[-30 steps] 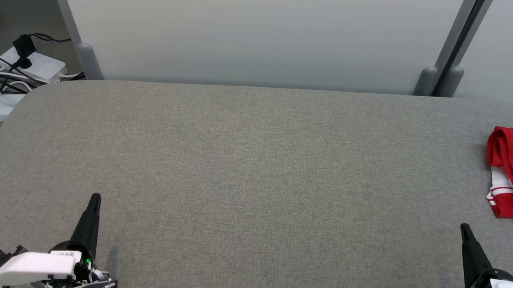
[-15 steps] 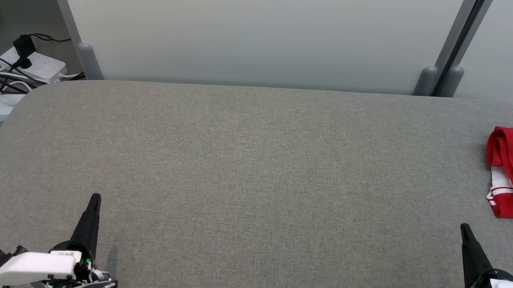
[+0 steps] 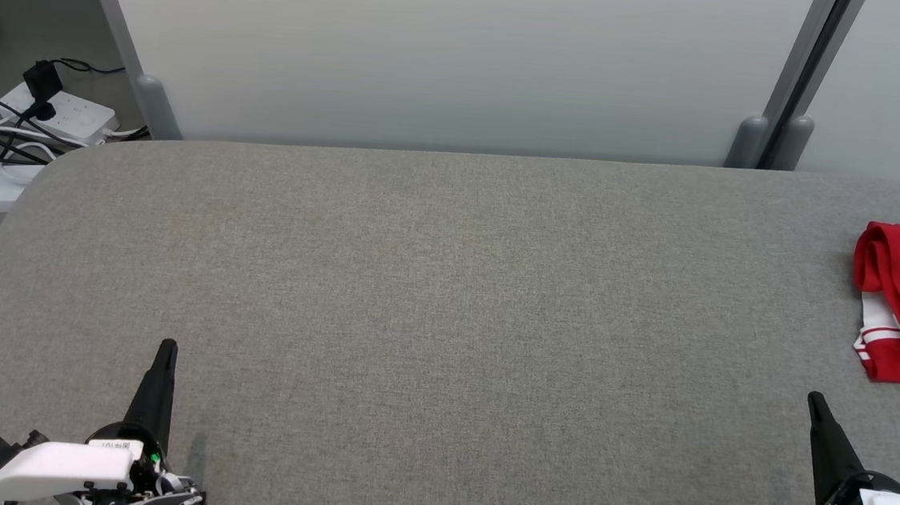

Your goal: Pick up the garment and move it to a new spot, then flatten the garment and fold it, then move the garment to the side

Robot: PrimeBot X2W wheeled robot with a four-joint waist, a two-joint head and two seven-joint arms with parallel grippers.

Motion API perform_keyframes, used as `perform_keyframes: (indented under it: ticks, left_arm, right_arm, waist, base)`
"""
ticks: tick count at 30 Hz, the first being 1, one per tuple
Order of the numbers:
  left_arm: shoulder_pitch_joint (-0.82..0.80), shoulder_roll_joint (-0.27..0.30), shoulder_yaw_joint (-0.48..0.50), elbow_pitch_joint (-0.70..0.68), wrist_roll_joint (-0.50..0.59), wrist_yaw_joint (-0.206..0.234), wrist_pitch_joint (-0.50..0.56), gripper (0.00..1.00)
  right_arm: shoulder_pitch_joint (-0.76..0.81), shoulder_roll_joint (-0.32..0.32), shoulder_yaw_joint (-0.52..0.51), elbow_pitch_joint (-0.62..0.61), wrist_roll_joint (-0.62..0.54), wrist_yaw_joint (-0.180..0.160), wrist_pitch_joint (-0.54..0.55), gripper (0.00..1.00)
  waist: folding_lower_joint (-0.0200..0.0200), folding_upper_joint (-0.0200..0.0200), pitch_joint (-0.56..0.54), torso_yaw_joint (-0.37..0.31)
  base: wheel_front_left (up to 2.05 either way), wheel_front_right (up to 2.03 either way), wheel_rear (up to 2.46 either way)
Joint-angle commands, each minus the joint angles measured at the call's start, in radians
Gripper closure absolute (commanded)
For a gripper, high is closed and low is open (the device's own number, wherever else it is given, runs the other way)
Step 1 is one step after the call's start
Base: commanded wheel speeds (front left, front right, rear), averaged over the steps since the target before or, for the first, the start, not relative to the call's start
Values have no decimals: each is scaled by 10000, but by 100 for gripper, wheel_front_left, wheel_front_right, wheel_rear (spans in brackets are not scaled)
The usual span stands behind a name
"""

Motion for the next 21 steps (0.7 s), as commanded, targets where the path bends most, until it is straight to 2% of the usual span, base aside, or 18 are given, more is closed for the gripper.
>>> perform_keyframes:
  ticks: [1,21]
  left_arm:
    - [-538,79,324,-226,-36,-75,63,100]
    - [-538,79,323,-226,-36,-75,63,100]
  right_arm:
    - [-449,-104,149,-270,51,44,79,100]
    - [-449,-104,150,-270,52,44,78,100]
  waist:
    - [0,0,0,0]
    - [0,0,0,0]
  base:
    - [0,0,0]
    - [0,0,0]
